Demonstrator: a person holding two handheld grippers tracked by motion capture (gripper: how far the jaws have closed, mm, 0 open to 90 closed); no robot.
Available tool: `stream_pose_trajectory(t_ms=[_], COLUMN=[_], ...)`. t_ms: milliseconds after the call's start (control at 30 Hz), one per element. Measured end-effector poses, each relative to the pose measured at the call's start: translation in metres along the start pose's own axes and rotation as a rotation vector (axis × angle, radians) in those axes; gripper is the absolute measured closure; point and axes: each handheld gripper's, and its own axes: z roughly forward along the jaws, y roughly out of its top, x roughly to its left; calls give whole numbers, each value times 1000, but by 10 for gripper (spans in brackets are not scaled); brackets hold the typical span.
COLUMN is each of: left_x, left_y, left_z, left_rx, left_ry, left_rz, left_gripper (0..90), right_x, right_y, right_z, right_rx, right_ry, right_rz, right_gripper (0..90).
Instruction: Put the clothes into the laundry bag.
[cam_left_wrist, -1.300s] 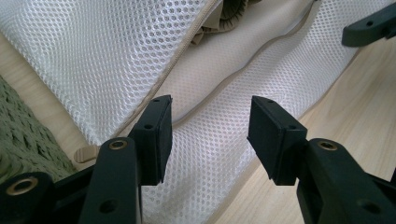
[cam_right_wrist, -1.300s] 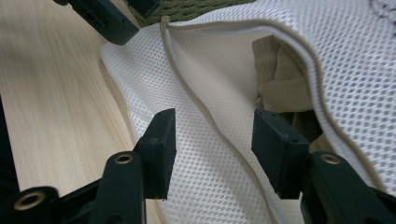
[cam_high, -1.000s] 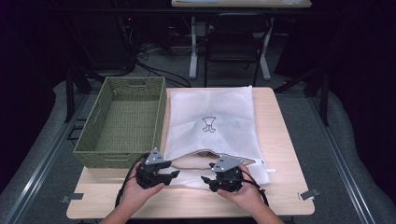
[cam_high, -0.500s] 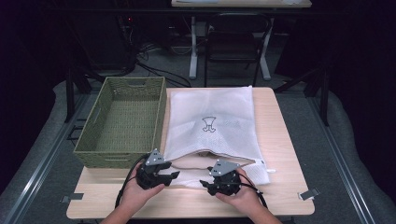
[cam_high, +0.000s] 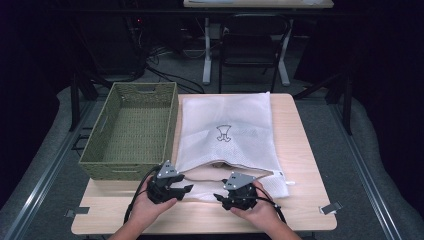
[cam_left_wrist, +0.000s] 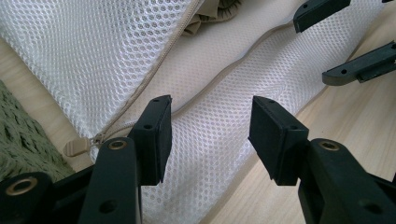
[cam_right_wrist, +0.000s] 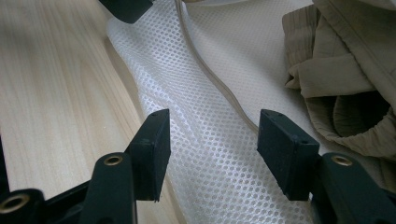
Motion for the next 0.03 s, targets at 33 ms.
stream_pose_trajectory(t_ms=[33], left_x=[0], left_y=[0], left_z=[0], left_rx=[0], left_ry=[0], left_rz=[-1], left_gripper=[489], right_x=[0], right_y=[0], right_z=[0], right_rx=[-1], right_ry=[-2], right_rz=[0], right_gripper=[442])
